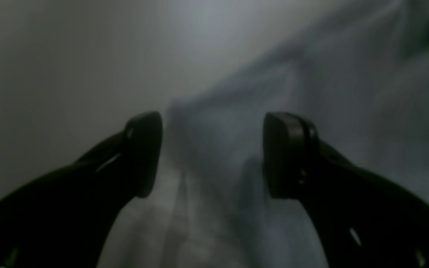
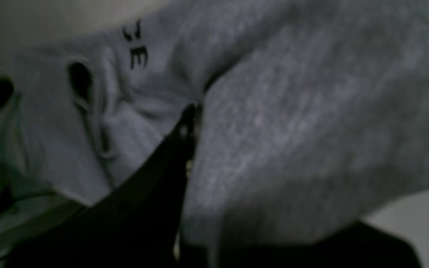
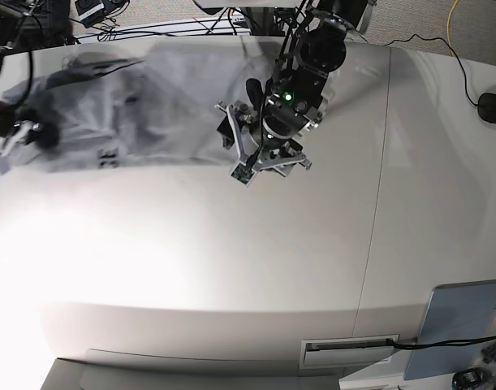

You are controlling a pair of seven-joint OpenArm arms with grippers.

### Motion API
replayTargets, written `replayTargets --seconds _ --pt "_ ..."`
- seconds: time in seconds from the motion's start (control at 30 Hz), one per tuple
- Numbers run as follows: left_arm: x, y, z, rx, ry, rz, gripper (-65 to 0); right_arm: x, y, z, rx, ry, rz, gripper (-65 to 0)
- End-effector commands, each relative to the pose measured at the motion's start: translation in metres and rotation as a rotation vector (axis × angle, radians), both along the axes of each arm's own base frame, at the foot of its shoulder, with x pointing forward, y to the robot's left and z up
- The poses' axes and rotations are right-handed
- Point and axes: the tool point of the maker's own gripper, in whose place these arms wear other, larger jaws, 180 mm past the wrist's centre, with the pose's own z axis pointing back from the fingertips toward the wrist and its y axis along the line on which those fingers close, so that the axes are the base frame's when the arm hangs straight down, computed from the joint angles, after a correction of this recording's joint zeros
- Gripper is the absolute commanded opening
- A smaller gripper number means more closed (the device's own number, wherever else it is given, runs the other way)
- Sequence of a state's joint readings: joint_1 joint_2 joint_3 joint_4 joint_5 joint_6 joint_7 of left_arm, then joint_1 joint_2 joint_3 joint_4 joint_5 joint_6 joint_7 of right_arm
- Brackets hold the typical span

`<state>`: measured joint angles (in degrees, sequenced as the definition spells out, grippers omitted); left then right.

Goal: Fold the T-shirt properly
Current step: 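Gather the shirt with both grippers and flip it over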

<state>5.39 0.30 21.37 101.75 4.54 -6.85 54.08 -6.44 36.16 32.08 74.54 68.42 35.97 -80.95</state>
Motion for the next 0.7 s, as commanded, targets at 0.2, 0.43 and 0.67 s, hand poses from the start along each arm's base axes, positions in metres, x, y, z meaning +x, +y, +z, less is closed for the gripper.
replayTargets --seconds 0.2,0.43,0.67 --pt "-0.025 0.019 -0.02 0.069 0.037 0.019 -22.5 0.009 0.021 0.051 -0.215 -0.13 0.114 -65.0" --pt "-0.05 0.015 -0.03 -0.052 0.053 0.012 -22.5 -0.011 0.094 0.064 -0.368 -0.193 0.227 -65.0" --pt "-0.053 0.007 -0.028 -0.1 0.075 0.006 -22.5 -0.008 0.178 0.037 -0.285 -0.205 0.298 -65.0"
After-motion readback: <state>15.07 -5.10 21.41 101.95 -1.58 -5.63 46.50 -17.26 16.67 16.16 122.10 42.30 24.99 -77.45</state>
